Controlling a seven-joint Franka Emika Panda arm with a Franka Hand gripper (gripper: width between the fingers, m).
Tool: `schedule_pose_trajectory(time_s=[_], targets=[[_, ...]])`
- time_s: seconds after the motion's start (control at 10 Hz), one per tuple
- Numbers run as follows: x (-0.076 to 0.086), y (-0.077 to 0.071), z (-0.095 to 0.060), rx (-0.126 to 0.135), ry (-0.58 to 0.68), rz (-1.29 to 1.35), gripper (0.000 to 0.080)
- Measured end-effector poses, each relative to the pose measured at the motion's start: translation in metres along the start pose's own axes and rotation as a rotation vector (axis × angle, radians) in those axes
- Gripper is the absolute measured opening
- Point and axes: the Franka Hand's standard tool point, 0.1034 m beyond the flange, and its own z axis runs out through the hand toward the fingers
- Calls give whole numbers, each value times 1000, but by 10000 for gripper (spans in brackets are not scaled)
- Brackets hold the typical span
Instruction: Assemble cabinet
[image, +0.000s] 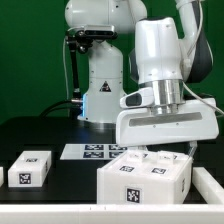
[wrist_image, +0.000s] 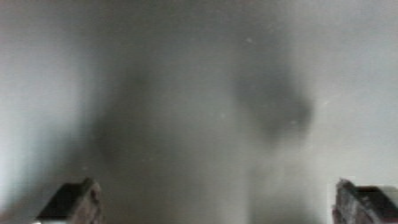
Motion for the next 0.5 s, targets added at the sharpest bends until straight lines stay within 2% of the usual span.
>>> schedule_pose_trajectory(time_s=[0.1,0.2,0.3,0.5], targets=[[1,5,0,-3,-3,11,649],[6,20,-1,-10,-14,54,649],[11,25,-6,-14,-9,173,649],[9,27,-5,-17,-9,190,649]])
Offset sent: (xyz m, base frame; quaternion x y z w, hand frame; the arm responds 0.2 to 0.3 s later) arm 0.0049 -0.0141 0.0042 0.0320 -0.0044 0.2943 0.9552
